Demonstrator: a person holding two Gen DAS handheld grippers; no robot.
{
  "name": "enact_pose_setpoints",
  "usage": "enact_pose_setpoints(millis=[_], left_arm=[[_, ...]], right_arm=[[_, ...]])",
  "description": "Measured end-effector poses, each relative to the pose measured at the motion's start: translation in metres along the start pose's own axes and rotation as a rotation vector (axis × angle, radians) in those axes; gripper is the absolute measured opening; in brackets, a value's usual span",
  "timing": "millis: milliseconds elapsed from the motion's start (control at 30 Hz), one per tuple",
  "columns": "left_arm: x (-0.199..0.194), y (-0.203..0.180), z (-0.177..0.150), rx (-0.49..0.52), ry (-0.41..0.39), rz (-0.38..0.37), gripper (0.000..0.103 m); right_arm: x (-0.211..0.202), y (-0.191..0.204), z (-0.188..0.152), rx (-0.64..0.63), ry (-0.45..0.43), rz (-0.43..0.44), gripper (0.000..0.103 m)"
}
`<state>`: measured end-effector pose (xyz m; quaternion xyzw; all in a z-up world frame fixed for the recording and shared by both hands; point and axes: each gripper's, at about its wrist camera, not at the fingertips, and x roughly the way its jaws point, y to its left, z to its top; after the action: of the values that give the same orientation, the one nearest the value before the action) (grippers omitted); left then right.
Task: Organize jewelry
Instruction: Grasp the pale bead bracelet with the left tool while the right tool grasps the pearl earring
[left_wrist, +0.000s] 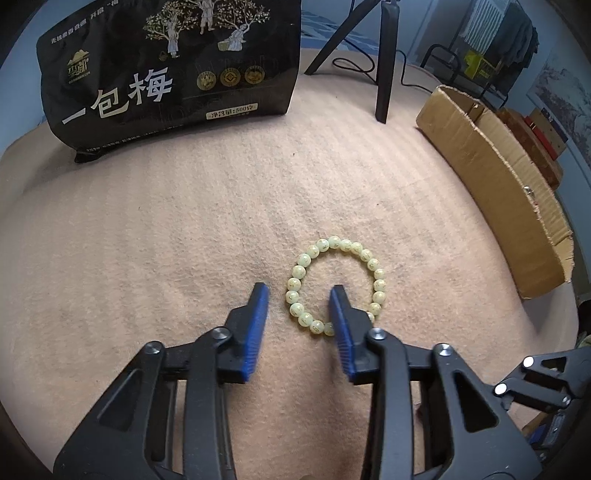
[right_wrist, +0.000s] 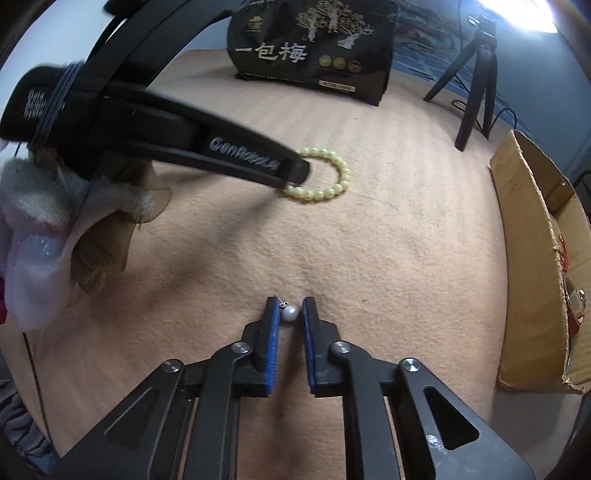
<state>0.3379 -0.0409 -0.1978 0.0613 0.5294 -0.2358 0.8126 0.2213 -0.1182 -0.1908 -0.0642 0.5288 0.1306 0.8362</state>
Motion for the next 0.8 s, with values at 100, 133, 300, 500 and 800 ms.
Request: enact_pose_setpoints(millis=[100,133,300,500,800], left_arm=[[0.001,-0.002,0.000,0.005,-0.008,0.013,0.022],[0.002,-0.002,-0.001,0.008,-0.011,0.022,0.020],[0.002,0.000,0.000,0.006,-0.025,0.027,0.007],[-0.003,0.005,-0.001,-0.020,-0.035,0.015,0.006],[-0.005,0.005,-0.010,-0.008,-0.047,0.035,0.006]], right_arm=[[0.001,-0.008,0.001,0.017,-0.001,-0.001,0.009],[0.001,-0.011,0.001,0.024,-0.001,-0.003,0.009],[0.003,-0.023,0.004,0.055,-0.002,-0.005,0.008],[0.000,-0.033,0.007,0.083,-0.009,-0.019,0.008],[-0.006,-0.044,0.007,0.105,-0.027,-0.027,0.008]])
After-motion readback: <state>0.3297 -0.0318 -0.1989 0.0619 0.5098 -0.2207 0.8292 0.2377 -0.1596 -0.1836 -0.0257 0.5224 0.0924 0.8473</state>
